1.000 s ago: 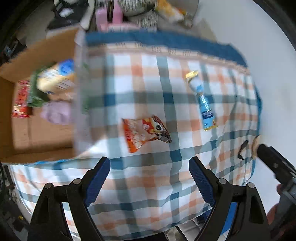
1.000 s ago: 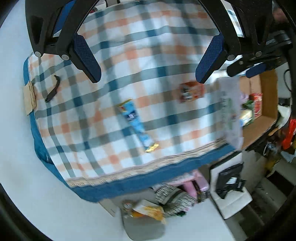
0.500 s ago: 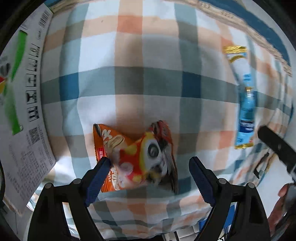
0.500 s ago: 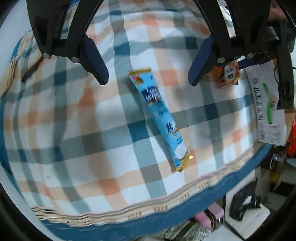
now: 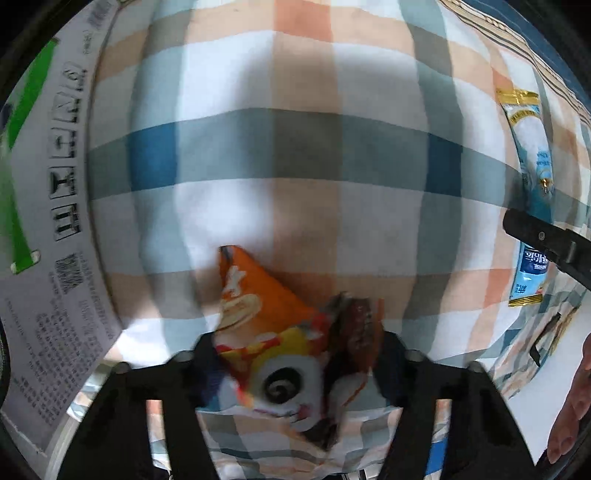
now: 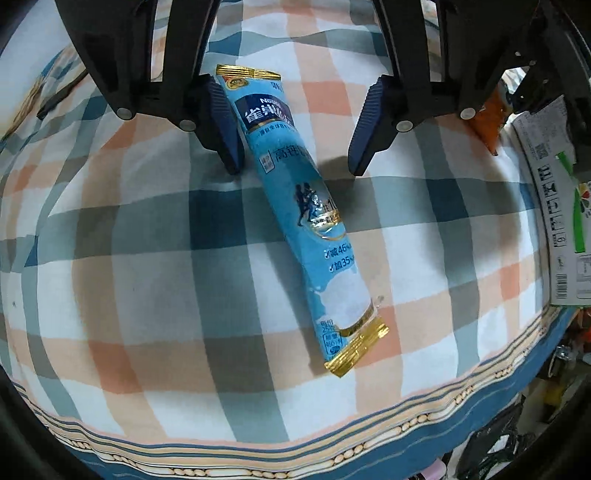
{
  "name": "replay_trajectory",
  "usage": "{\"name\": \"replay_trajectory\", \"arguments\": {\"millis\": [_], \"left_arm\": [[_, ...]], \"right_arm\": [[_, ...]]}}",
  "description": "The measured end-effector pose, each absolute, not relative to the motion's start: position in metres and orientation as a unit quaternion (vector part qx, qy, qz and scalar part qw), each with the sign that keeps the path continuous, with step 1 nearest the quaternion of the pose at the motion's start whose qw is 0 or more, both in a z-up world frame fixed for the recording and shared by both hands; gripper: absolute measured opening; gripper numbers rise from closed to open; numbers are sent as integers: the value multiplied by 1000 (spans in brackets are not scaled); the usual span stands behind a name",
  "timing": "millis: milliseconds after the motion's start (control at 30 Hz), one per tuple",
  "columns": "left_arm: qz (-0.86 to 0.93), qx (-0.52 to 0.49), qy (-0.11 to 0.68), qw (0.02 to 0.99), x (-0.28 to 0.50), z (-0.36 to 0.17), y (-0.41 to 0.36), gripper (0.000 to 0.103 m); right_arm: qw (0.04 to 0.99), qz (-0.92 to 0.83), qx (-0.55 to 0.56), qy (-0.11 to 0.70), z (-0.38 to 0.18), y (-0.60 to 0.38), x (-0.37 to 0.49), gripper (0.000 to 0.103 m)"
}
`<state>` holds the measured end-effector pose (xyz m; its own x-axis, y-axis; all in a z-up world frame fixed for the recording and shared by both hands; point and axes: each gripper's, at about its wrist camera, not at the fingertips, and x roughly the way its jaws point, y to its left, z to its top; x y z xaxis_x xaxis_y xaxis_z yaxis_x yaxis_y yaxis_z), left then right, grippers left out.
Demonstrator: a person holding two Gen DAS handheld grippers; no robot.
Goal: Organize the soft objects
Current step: 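Grasp the orange panda snack bag with the left tool while the right grasps the blue drink pouch, then carry both items into the box and open both tools to release them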
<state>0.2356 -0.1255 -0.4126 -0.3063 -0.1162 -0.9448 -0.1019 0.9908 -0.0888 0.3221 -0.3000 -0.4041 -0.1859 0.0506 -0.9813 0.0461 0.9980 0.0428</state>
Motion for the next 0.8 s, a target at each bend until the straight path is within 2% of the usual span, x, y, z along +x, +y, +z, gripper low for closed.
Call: {"name": "replay_trajectory", "arguments": {"millis": [133, 200, 300, 567, 800], "left_arm": [[-13, -74, 802, 592, 227, -405, -125, 52], [-13, -72, 799, 597, 223, -402, -128, 51], [-14, -71, 797, 600, 219, -398, -128, 50], [-36, -89, 780, 618, 218, -363, -99, 50], [-74, -102, 750, 650, 187, -314, -81, 50]], "right_arm": [[637, -10, 16, 771, -407, -290, 322, 46], [637, -16, 12, 771, -407, -287, 321, 32], [635, -16, 13, 772, -404, -285, 317, 23], [640, -5, 35, 768, -389, -276, 289, 19], [660, 24, 73, 748, -348, -256, 242, 19]]}}
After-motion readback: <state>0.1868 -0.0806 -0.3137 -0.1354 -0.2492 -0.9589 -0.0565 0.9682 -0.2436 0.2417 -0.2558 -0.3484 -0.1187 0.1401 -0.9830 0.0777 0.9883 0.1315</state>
